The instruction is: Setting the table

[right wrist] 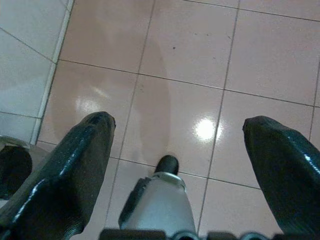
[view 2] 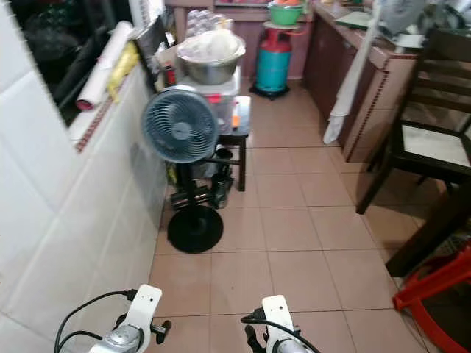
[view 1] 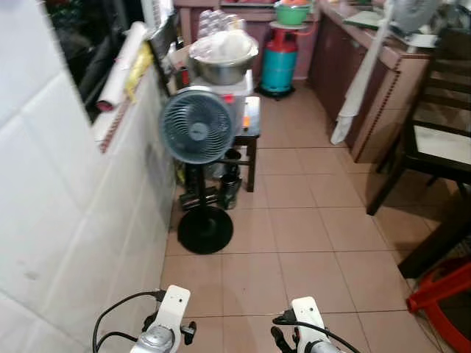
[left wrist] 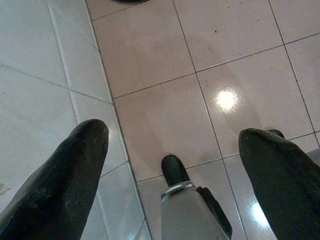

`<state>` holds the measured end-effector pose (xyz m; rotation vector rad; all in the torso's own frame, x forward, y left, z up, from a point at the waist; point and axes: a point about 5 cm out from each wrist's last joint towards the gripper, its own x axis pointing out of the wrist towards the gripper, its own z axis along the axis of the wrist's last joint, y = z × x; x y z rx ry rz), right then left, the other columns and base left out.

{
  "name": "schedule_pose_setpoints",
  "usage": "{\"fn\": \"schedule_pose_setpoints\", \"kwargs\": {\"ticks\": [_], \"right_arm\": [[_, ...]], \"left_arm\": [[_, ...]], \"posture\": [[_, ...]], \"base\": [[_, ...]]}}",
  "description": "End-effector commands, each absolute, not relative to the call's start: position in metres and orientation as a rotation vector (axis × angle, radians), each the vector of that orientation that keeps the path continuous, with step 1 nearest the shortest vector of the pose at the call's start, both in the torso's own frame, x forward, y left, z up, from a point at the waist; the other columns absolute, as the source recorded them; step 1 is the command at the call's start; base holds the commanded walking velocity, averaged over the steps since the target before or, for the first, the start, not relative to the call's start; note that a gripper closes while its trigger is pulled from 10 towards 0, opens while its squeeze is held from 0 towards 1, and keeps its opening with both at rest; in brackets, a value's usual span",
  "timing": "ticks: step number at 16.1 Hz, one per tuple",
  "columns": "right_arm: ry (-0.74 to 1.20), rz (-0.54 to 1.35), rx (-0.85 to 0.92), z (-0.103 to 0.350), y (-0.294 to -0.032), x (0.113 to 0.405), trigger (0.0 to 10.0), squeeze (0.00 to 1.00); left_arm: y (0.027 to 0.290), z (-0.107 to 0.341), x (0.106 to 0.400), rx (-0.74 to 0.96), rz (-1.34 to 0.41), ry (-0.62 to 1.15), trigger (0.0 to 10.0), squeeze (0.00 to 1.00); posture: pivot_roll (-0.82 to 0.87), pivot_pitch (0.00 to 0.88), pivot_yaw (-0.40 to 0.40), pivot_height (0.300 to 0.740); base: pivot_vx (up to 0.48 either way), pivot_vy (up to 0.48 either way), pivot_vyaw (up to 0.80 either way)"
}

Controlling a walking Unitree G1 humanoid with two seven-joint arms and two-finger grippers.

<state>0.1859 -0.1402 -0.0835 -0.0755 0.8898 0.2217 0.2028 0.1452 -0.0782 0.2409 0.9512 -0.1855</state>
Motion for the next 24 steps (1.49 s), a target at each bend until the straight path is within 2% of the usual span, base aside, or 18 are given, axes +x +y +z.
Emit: {"fn": "schedule_pose_setpoints", "kwargs": {"ticks": [1, 5, 7, 12, 21, 24], "right_arm": [[0.889, 0.207, -0.081, -0.083, -0.144, 0.187, 10.0, 0.00], [0.891, 0.184, -0.055, -0.083, -0.145, 0.186, 10.0, 0.00], [0.891, 0.123, 0.022, -0.083, -0.147, 0.187, 10.0, 0.00], [0.887, 0.104, 0.067, -0.082, -0.146, 0.189, 10.0, 0.00], [0.865, 0.079, 0.140, -0.074, -0.137, 0.207, 10.0, 0.00], [0.847, 0.038, 0.176, -0.071, -0.138, 0.212, 10.0, 0.00]], "left_arm": [[0.144, -0.078, 0.203, 0.245, -0.198, 0.956, 10.0, 0.00], [0.145, -0.078, 0.203, 0.254, -0.198, 0.958, 10.0, 0.00], [0.150, -0.078, 0.203, 0.254, -0.159, 0.958, 10.0, 0.00], [0.168, -0.077, 0.203, 0.278, -0.082, 0.973, 10.0, 0.00], [0.169, -0.078, 0.202, 0.276, -0.050, 0.981, 10.0, 0.00], [0.168, -0.077, 0.204, 0.315, -0.088, 0.966, 10.0, 0.00]], "posture": [[-0.01, 0.000, -0.015, 0.740], [-0.01, 0.000, -0.014, 0.740], [-0.01, 0.000, -0.011, 0.740], [0.03, 0.000, -0.016, 0.740], [0.11, 0.000, -0.048, 0.740], [0.10, 0.000, -0.004, 0.740]], "base": [[0.000, -0.480, 0.00], [0.000, -0.436, 0.00], [0.000, 0.000, 0.00], [0.000, 0.000, 0.00], [0.000, 0.000, 0.00], [0.000, 0.000, 0.00]]}}
